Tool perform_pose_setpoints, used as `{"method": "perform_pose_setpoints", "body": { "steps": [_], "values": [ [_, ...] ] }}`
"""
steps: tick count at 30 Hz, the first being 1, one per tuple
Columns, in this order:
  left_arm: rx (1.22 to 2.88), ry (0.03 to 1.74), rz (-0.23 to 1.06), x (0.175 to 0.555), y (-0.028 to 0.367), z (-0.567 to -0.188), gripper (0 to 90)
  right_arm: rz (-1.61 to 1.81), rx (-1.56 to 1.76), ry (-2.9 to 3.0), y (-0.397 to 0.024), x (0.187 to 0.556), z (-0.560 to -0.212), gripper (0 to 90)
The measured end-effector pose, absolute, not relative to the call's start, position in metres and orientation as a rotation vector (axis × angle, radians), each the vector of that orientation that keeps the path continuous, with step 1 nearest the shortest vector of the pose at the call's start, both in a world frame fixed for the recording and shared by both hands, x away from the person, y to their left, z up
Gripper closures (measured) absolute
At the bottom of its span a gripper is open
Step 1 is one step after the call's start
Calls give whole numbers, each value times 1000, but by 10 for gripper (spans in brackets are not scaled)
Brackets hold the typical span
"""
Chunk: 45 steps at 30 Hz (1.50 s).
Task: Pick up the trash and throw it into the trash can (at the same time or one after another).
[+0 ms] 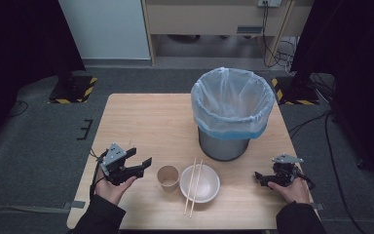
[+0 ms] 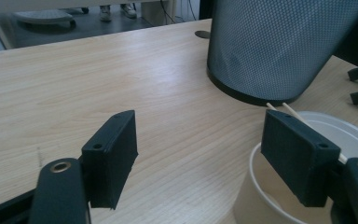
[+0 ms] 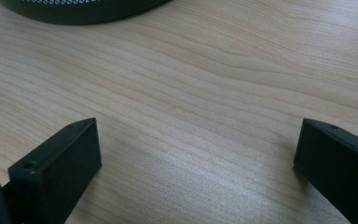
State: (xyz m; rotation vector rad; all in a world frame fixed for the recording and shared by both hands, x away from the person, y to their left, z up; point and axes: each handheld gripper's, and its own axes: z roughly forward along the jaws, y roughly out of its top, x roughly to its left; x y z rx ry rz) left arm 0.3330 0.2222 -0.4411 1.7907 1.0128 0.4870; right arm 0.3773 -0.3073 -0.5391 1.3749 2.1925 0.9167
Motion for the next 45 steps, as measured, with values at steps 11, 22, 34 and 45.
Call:
{"method": "perform_pose_setpoints", "body": {
  "steps": [11, 22, 34, 45],
  "values": [
    [1885, 966, 404, 334, 195, -456, 333, 917, 1375, 2192, -307, 377, -539, 8],
    [1970, 980, 372, 338, 184, -470, 444, 917, 1376, 2192, -307, 377, -539, 8],
    [2049, 1003, 340, 342, 176, -480, 574, 917, 1375, 2192, -307, 377, -539, 8],
    [2100, 1013, 320, 344, 173, -482, 774, 917, 1375, 2192, -307, 377, -539, 8]
  ]
}}
